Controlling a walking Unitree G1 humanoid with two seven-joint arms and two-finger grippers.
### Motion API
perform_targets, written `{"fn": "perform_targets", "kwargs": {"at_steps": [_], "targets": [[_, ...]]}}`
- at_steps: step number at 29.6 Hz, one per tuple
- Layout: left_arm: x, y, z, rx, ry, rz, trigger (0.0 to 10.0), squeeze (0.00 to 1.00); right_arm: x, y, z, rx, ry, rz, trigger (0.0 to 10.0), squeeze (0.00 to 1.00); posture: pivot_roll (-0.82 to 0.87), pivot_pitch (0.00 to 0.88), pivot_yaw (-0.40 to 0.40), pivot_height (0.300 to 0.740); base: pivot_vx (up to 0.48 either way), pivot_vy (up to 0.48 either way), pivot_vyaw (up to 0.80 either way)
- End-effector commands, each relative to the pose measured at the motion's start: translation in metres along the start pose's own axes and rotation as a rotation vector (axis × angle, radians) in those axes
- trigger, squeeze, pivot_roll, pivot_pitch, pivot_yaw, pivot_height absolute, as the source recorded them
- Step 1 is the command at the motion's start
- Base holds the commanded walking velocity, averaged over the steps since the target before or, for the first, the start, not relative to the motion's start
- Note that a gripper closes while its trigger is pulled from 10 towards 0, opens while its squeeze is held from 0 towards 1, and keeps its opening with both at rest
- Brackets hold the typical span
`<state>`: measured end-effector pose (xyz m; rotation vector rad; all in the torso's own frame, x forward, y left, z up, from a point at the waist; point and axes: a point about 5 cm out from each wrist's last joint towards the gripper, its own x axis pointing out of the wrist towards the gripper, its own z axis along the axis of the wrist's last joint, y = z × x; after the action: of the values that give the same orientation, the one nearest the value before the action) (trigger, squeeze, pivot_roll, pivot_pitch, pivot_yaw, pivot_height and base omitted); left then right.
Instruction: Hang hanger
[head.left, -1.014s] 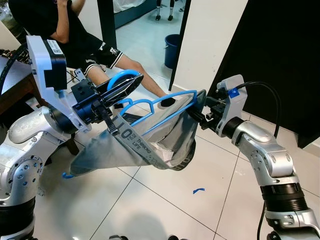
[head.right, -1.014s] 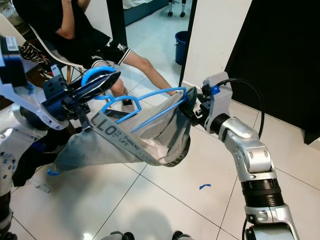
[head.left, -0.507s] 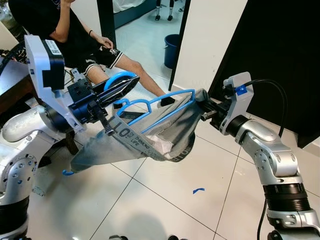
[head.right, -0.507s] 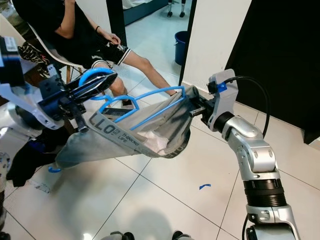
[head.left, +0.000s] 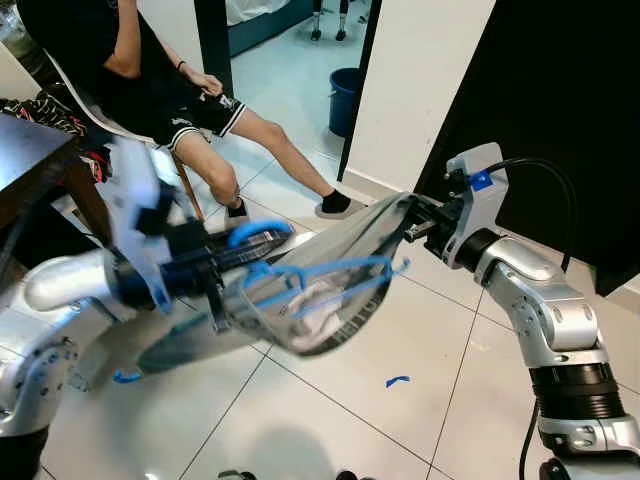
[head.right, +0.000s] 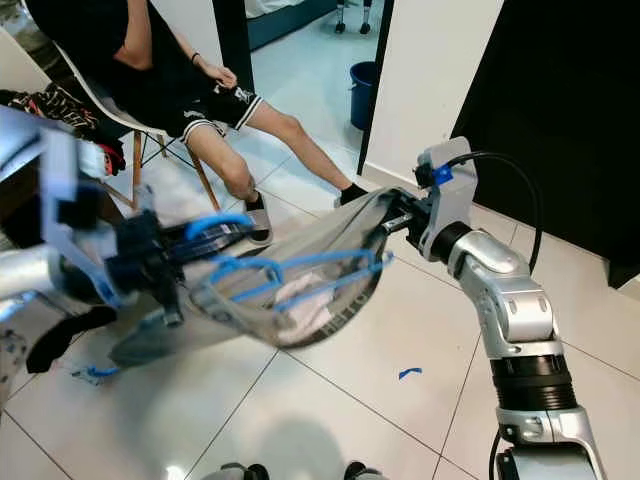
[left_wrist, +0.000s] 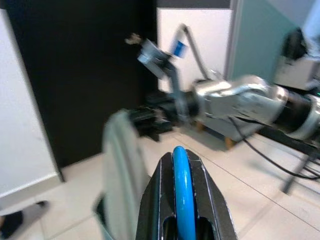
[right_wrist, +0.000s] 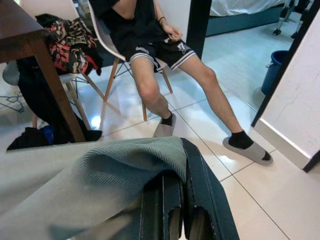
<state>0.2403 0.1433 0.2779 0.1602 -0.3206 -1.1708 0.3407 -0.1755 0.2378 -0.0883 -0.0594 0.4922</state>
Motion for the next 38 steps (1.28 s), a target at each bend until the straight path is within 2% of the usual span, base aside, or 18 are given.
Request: {"fn": "perform_targets", "kwargs": {"at_steps": [1, 6, 8, 9, 14, 18, 19, 20, 21, 22, 23, 25, 28, 32, 34, 35, 36, 38], "targets": [[0.005, -0.011, -0.004, -0.018, 0.016, -0.06, 10.0, 0.0, -0.001, 0.004, -0.002, -0.014, 0.004, 0.009, 0.0, 0.0, 0.11, 0.14, -0.059, 0.74, 0.0, 0.0, 0.0], [0.009, -0.013, -0.009, -0.015, 0.015, -0.066, 10.0, 0.0, 0.0, 0.01, -0.005, -0.007, 0.011, 0.031, 0.0, 0.0, 0.1, 0.125, -0.062, 0.74, 0.0, 0.0, 0.0], [0.008, -0.002, -0.003, 0.016, -0.023, -0.012, 10.0, 0.0, 0.001, 0.01, -0.009, -0.017, 0.033, 0.032, 0.0, 0.0, 0.1, 0.125, -0.065, 0.74, 0.0, 0.0, 0.0], [0.005, 0.01, 0.01, 0.04, -0.097, 0.059, 10.0, 0.0, 0.001, 0.009, -0.014, -0.036, 0.077, 0.034, 0.0, 0.0, 0.09, 0.134, -0.068, 0.74, 0.0, 0.0, 0.0], [0.002, 0.014, 0.016, 0.047, -0.127, 0.086, 10.0, 0.0, 0.0, 0.009, -0.017, -0.048, 0.099, 0.032, 0.0, 0.0, 0.09, 0.134, -0.068, 0.74, 0.0, 0.0, 0.0], [-0.03, 0.041, 0.055, 0.058, -0.395, 0.26, 10.0, 0.0, -0.012, -0.009, -0.053, -0.005, 0.284, -0.054, 0.0, 0.0, 0.1, 0.121, -0.076, 0.74, 0.0, 0.0, 0.0], [-0.03, 0.041, 0.055, 0.058, -0.395, 0.26, 10.0, 0.0, -0.012, -0.009, -0.053, -0.005, 0.284, -0.054, 0.0, 0.0, 0.1, 0.121, -0.076, 0.74, 0.0, 0.0, 0.0], [-0.037, 0.051, 0.07, 0.052, -0.543, 0.331, 10.0, 0.0, -0.01, -0.008, -0.055, 0.015, 0.299, -0.051, 0.0, 0.0, 0.09, 0.123, -0.08, 0.74, 0.0, 0.0, 0.0], [-0.037, 0.051, 0.07, 0.052, -0.543, 0.331, 10.0, 0.0, -0.01, -0.008, -0.055, 0.015, 0.299, -0.051, 0.0, 0.0, 0.09, 0.123, -0.08, 0.74, 0.0, 0.0, 0.0], [-0.038, 0.053, 0.077, 0.023, -0.65, 0.355, 10.0, 0.0, -0.008, -0.003, -0.053, 0.039, 0.294, -0.024, 0.0, 0.0, 0.08, 0.131, -0.08, 0.74, 0.0, 0.0, 0.0], [-0.038, 0.054, 0.078, 0.007, -0.687, 0.356, 10.0, 0.0, -0.007, 0.0, -0.052, 0.051, 0.291, -0.01, 0.0, 0.0, 0.08, 0.131, -0.08, 0.74, 0.0, 0.0, 0.0], [-0.037, 0.053, 0.078, -0.008, -0.719, 0.355, 10.0, 0.0, -0.006, 0.003, -0.051, 0.061, 0.289, 0.003, 0.0, 0.0, 0.08, 0.131, -0.08, 0.74, 0.0, 0.0, 0.0], [-0.027, 0.043, 0.074, -0.089, -0.782, 0.271, 10.0, 0.0, -0.008, 0.005, -0.06, 0.081, 0.309, -0.008, 0.0, 0.0, 0.09, 0.112, -0.079, 0.74, 0.0, 0.0, 0.0], [-0.015, 0.046, 0.071, -0.147, -0.836, 0.304, 10.0, 0.0, 0.0, 0.016, -0.05, 0.106, 0.26, 0.038, 0.0, 0.0, 0.08, 0.138, -0.068, 0.74, 0.0, 0.0, 0.0], [0.001, 0.046, 0.069, -0.201, -0.885, 0.318, 10.0, 0.0, 0.004, 0.025, -0.038, 0.127, 0.208, 0.087, 0.0, 0.0, 0.08, 0.141, -0.068, 0.74, 0.0, 0.0, 0.0], [0.025, 0.039, 0.062, -0.268, -0.902, 0.307, 10.0, 0.0, 0.005, 0.035, -0.033, 0.171, 0.172, 0.124, 0.0, 0.0, 0.09, 0.14, -0.066, 0.74, 0.0, 0.0, 0.0], [0.025, 0.039, 0.062, -0.268, -0.902, 0.307, 10.0, 0.0, 0.005, 0.035, -0.033, 0.171, 0.172, 0.124, 0.0, 0.0, 0.09, 0.14, -0.066, 0.74, 0.0, 0.0, 0.0], [0.051, 0.033, 0.049, -0.307, -0.876, 0.311, 10.0, 0.0, 0.006, 0.046, -0.029, 0.227, 0.139, 0.166, 0.0, 0.0, 0.08, 0.119, -0.063, 0.74, 0.0, 0.0, 0.0]]}}
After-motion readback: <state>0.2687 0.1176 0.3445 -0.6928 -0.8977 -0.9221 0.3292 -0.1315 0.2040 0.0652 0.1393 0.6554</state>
